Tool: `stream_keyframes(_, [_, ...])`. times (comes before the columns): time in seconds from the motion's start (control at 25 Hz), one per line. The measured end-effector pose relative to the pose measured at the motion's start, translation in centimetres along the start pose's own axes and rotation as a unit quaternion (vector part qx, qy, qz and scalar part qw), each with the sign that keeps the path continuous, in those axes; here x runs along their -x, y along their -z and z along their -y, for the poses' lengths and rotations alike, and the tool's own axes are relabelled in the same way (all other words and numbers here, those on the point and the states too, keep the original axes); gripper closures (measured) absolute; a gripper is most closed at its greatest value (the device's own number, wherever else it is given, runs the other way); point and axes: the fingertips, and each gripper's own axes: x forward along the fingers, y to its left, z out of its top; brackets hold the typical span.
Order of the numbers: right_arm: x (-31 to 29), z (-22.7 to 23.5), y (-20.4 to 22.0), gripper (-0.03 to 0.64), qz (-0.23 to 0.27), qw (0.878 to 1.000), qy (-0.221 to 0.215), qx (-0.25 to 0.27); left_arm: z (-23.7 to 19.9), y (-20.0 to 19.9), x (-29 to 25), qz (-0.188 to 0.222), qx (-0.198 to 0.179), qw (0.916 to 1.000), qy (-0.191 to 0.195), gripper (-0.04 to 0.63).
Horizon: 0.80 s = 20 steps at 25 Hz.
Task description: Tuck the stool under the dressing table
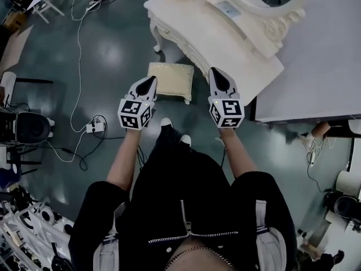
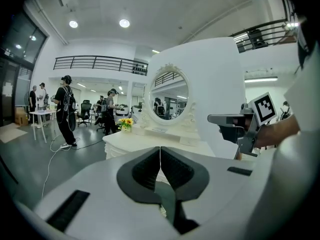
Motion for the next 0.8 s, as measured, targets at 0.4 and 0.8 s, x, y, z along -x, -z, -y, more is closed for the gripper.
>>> stream_keyframes(0.4, [-2.1, 0.0, 0.1, 0.618, -0.007, 1.000, 0.002, 0.006, -1.5, -0.1, -1.7, -0.001, 0.003, 0.9999, 0.012, 0.574])
stream_keyframes(0.8, [-5.0, -0.1, 2.8, 0.618, -0.047, 0.999, -0.011, 0.008, -3.2, 1.6, -4.9, -0.024, 0.016, 0.9993, 0.024, 0.574])
